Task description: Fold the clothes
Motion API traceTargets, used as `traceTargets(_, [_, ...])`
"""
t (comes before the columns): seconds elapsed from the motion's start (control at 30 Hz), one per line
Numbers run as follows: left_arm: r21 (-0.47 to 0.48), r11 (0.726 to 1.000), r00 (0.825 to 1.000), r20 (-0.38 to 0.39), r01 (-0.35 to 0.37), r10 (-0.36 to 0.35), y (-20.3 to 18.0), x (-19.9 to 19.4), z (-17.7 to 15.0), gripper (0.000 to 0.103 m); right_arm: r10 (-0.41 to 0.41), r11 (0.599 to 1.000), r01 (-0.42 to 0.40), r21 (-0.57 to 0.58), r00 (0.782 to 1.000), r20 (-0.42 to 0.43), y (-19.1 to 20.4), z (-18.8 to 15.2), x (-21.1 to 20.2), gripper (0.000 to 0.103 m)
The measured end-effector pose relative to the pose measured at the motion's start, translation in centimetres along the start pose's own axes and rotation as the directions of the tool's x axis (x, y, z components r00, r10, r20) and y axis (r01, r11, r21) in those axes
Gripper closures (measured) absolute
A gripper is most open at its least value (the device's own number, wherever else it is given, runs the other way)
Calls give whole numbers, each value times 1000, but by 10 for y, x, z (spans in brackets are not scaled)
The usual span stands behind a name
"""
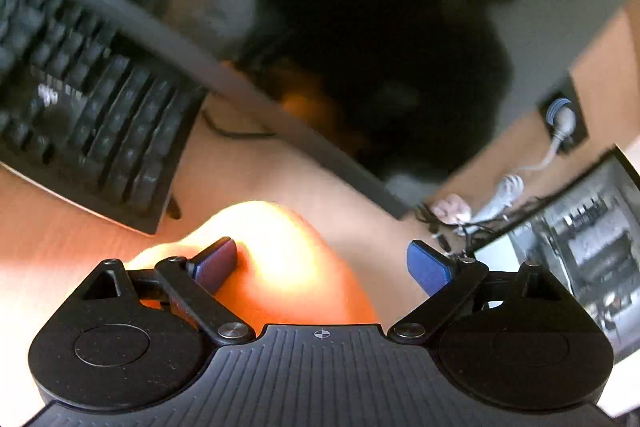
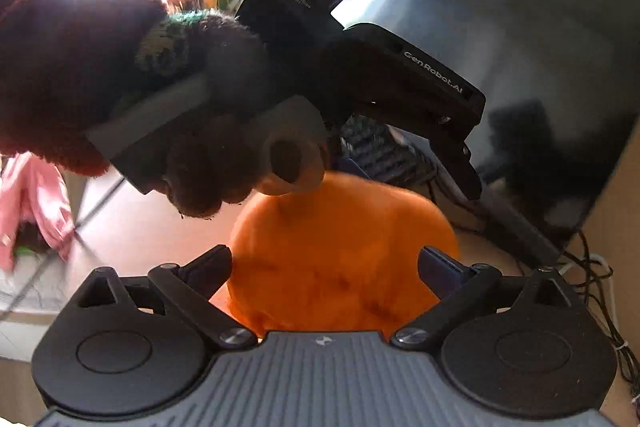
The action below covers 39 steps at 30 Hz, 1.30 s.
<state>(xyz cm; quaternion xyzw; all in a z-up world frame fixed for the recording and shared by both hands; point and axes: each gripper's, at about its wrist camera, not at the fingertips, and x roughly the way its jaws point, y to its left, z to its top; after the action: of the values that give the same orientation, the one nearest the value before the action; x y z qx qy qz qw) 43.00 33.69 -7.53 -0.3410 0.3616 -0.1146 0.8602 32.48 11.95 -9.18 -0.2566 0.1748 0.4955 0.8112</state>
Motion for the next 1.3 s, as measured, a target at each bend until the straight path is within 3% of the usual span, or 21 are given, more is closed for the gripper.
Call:
traceTargets(0.17, [-54,999,999,-50,-6,3,28,18,4,8,74,993,-65,95,993,-92,-11,1,32,3])
traceTargets(0.37, [62,997,996,-68,-47,52,13,24,5,8,-23,999,18,-38,991,-129,9,-10,46,0])
traceTargets(0.5, [88,996,1000,-7,-13,13,-2,-12,8,8,77,987,-63,150,993,-85,-20,11,8,0])
traceTargets(0.63, [68,998,998,60,13,-17,-9,-70,-13,5,63,921,-57,386,998,-2,-64,13,-34,0])
traceTargets(0.73, [32,999,997,80,20,-22,-7,-101,-33,4,-36,854,61,516,998,-57,-81,-2,-32,0])
traceTargets(0.83, [-17,999,997,62,44,-43,5,-116,-48,4,-38,768,120,629,989,-143,-79,-22,-15,0])
traceTargets(0.93, [-18,999,999,23,45,-45,14,-113,-58,4,-55,773,172,610,977,-205,-53,-19,21,0])
traceTargets(1.03, [-3,1000,1000,-17,-21,21,21,-106,-55,4,-99,768,216,603,970,-221,-32,-6,32,0])
traceTargets(1.1, [20,998,998,-19,-53,53,25,-105,-53,4,-162,774,269,572,959,-233,-22,-2,21,0])
traceTargets(1.2, [68,997,999,-14,-36,37,27,-115,-52,4,-270,772,353,529,935,-230,-10,2,8,0])
traceTargets(1.3, [172,983,998,-7,-58,61,21,-124,-58,4,-338,752,387,533,921,-193,-7,6,-15,0])
